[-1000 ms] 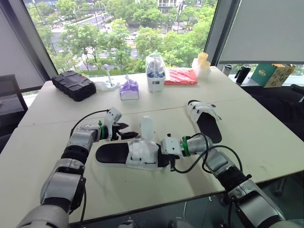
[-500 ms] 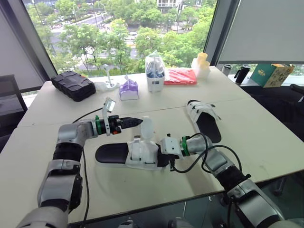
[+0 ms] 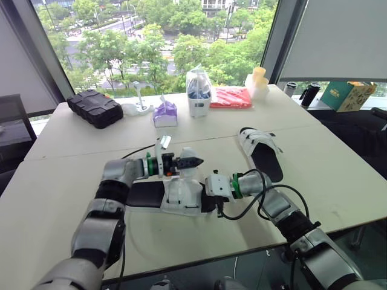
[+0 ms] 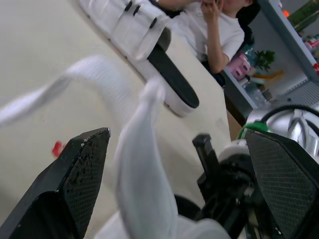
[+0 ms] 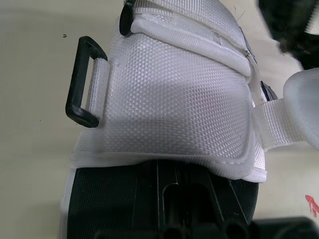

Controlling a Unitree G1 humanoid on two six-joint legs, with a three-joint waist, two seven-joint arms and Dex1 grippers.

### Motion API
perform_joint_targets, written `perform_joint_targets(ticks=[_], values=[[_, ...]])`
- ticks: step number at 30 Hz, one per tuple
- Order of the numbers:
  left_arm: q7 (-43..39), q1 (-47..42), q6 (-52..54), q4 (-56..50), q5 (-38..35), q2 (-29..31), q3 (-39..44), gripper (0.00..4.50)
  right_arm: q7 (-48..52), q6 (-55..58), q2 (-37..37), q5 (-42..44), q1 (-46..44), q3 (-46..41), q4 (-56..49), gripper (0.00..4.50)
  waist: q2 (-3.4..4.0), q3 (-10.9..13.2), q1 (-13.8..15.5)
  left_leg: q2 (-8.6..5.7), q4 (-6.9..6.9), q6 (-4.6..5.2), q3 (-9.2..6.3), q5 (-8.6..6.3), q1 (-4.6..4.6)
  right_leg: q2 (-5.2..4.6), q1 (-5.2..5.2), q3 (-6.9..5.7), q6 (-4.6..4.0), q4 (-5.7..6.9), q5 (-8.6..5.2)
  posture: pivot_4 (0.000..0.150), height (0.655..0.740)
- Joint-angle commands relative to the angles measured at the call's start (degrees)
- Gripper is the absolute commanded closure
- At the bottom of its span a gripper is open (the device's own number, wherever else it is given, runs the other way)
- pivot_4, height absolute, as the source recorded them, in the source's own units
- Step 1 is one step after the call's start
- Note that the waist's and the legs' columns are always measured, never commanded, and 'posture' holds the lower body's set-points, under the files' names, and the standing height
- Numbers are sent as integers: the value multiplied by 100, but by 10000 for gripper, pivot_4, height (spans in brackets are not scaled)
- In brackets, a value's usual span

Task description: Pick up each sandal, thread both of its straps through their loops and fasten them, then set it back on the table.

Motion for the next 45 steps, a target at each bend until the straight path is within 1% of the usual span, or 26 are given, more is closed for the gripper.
perform_joint_targets(ticks=[1, 5, 9, 14, 22, 25, 28, 29, 32, 33, 35, 38, 40, 43, 45], values=[[67, -452, -352, 517, -33, -84, 289, 369, -48, 141, -70, -194, 99, 45, 60, 45000, 0, 0, -6, 0, -1, 0, 0, 0, -1, 0, 0, 0, 0, -1, 0, 1500, 7400], [291, -826, -542, 1162, -150, -231, 686, 369, -76, 165, -67, -191, 115, 51, 30, 45000, 0, 0, -10, 0, -4, 0, 1, 0, -1, 0, -1, -1, 2, -4, -1, 1500, 7400], [428, -1039, -762, 1510, -133, -323, 914, 369, -90, 191, -56, -187, 136, 57, -10, 45000, -4, 2, -8, 0, -3, 0, 1, 0, -2, 0, -1, -1, 2, -4, 0, 1500, 7400], [478, -1212, -881, 1687, -108, -343, 1064, 369, -96, 204, -46, -187, 127, 60, -17, 45000, -5, 3, -11, 0, -2, 0, 1, 0, -2, 0, -1, -2, 3, -3, 0, 1500, 7400], [425, -1299, -881, 1666, -79, -260, 1115, 369, -93, 180, -40, -195, 117, 76, 11, 45000, -5, 4, -15, 0, -4, -1, 1, 0, -2, 1, -2, -2, 3, -3, 0, 1500, 7400], [370, -1296, -805, 1566, -93, -207, 1096, 8145, -88, 177, -36, -194, 108, 79, 19, 45000, -5, 4, -18, 0, -4, -1, 1, 0, -2, 1, -2, -2, 3, -3, 0, 1500, 7400], [271, -1238, -664, 1371, -147, -174, 1070, 22140, -88, 178, -33, -193, 101, 80, 28, 45000, -5, 4, -17, 0, -4, -1, 0, 0, -2, 1, -2, -2, 3, -3, 0, 1500, 7400], [181, -1168, -555, 1162, -179, -164, 1021, 25581, -86, 173, -30, -195, 102, 85, 34, 45000, -6, 5, -17, 0, -4, -1, 1, 0, -2, 1, -2, -2, 3, -3, 0, 1500, 7400], [61, -996, -218, 584, -296, -139, 979, 41642, -73, 165, -23, -190, 95, 90, 54, 45000, -6, 6, -24, 0, -5, -1, 0, 0, -3, 1, -2, -2, 3, -4, 0, 1500, 7400], [22, -915, -79, 325, -350, -122, 966, 44862, -66, 158, -23, -190, 89, 93, 66, 45000, -6, 6, -25, 0, -5, -1, 0, 0, -3, 1, -3, -2, 3, -3, 0, 1500, 7400], [-108, -688, 159, -322, -446, -69, 848, 44862, -50, 136, -19, -194, 71, 104, 99, 45000, -6, 6, -30, 0, -6, -1, 0, 0, -3, 1, -3, -1, 3, -3, 0, 1500, 7400], [-646, -46, 465, -1833, -637, 159, 355, 44862, -21, 117, 0, -192, 41, 121, 131, 45000, -4, 6, -40, 0, -11, -4, 2, -2, -2, 0, -6, 4, 2, -2, 0, 1500, 7400], [-1084, 541, 289, -3020, -587, 484, -206, 44862, 1, 112, 15, -188, 36, 133, 135, 45000, -1, 6, -53, 1, -11, -8, 1, -4, -1, 2, -8, 4, 1, -1, 0, 1500, 7400], [-1482, 1178, -231, -4222, -391, 924, -794, 44862, 53, 104, 19, -179, 60, 150, 123, 45000, -1, 6, -30, 4, -13, -14, -1, -7, 2, 2, -7, 8, -3, -4, 0, 1500, 7400], [-1626, 1460, -667, -4726, -246, 1141, -1044, 44862, 91, 104, 13, -173, 85, 158, 106, 45000, -1, 6, -21, 4, -13, -14, 0, -8, 2, -6, -5, 14, -11, -6, -4, 1500, 7400]])
